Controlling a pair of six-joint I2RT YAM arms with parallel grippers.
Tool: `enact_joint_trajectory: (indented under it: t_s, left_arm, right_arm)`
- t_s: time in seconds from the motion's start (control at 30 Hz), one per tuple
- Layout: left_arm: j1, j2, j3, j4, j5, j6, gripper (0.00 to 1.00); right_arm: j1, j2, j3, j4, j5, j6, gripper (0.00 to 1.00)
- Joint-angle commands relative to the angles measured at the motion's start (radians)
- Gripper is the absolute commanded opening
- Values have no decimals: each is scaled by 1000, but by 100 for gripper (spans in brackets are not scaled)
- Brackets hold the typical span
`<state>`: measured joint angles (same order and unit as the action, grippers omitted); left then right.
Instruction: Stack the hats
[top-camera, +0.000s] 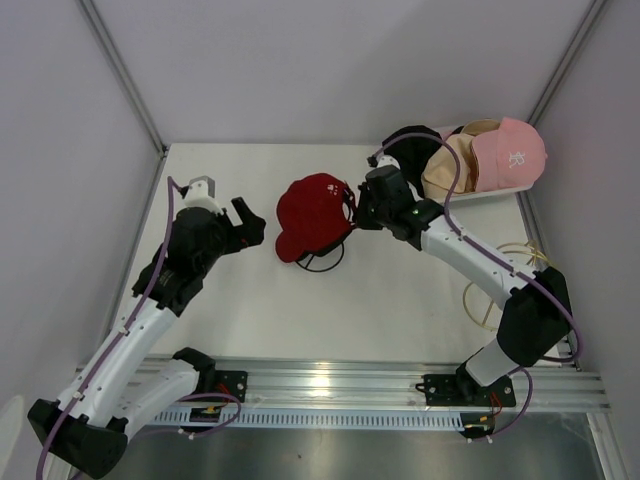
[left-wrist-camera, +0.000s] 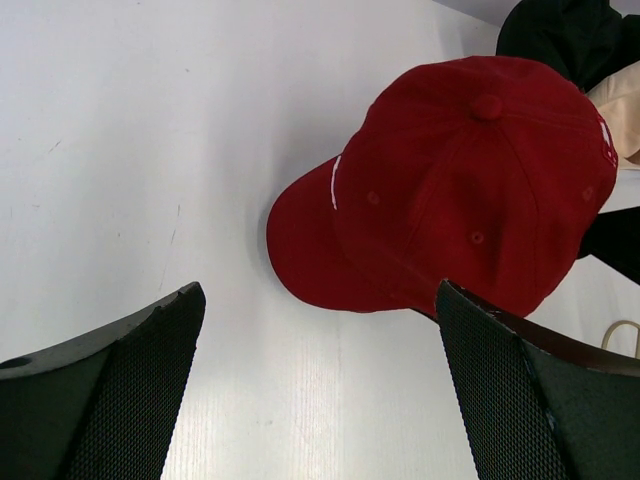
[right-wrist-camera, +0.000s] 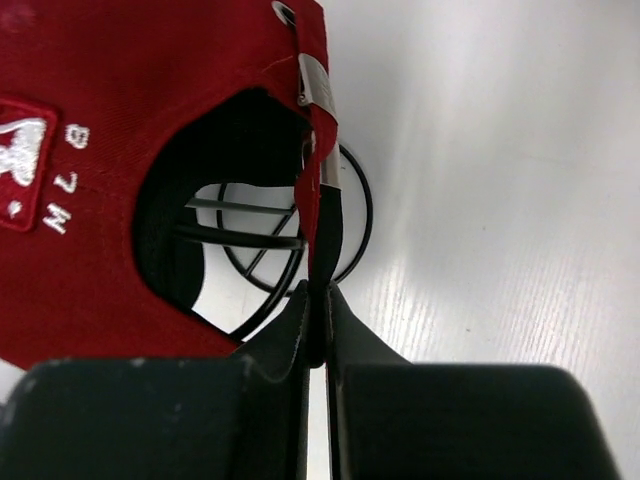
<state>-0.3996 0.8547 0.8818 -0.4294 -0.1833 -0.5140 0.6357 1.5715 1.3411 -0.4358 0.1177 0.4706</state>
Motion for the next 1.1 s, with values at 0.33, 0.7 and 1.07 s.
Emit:
enact_joint_trajectory:
  t_s: [0.33, 0.7, 1.07]
  left_arm:
    - [7, 1, 13, 14, 7, 2, 99]
    - [7, -13, 13, -2, -13, 8, 100]
    - [7, -14, 9, -8, -15, 12, 100]
  right_arm:
    - [-68, -45, -212, 147, 34, 111, 0]
    - [-71, 16, -247, 198, -27, 131, 0]
    - [-87, -41, -246, 175, -58, 122, 15]
